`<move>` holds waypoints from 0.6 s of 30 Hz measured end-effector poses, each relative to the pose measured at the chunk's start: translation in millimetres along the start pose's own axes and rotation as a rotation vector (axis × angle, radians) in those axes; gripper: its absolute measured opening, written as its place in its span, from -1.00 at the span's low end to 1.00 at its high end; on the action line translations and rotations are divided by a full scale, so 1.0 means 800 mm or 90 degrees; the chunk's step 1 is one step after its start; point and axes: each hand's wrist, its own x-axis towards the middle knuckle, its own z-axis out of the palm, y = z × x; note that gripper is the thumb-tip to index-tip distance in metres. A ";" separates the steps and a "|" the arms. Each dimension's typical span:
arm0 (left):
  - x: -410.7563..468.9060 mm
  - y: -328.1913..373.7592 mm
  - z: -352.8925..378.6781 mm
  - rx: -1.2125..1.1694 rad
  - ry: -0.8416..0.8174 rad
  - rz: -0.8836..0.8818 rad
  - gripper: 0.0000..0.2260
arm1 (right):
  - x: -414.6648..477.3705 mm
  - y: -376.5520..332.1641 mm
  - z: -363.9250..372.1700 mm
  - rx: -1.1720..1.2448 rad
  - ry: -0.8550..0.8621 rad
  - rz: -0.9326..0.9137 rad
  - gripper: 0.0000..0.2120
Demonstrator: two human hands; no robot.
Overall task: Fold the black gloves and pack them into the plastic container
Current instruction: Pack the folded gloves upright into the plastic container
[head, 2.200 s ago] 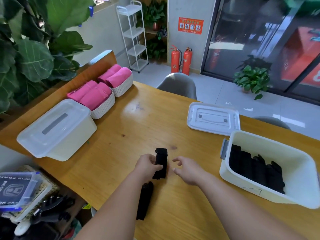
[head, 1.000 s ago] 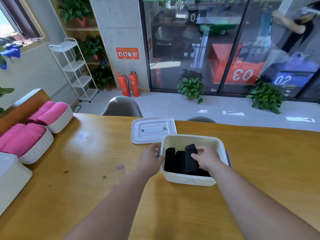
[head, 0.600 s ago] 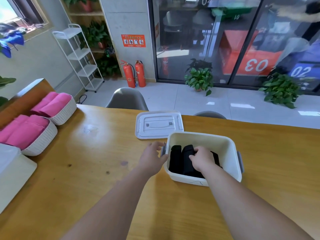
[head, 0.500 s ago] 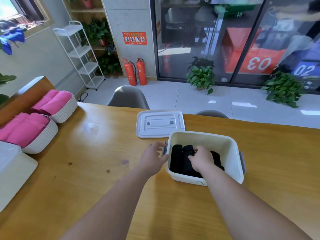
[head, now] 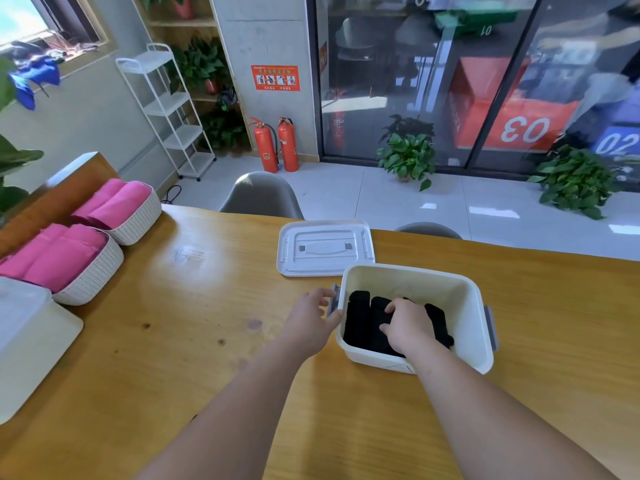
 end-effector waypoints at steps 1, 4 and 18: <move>-0.001 0.000 -0.001 0.005 0.000 0.002 -0.65 | -0.001 0.001 -0.002 -0.007 -0.010 -0.004 -0.62; -0.002 -0.004 -0.005 0.028 -0.009 0.012 -0.63 | -0.004 0.004 -0.012 -0.032 -0.005 -0.024 -0.59; -0.057 -0.090 -0.084 -0.013 0.087 -0.092 -0.63 | -0.070 -0.087 -0.039 0.161 0.074 -0.197 -0.80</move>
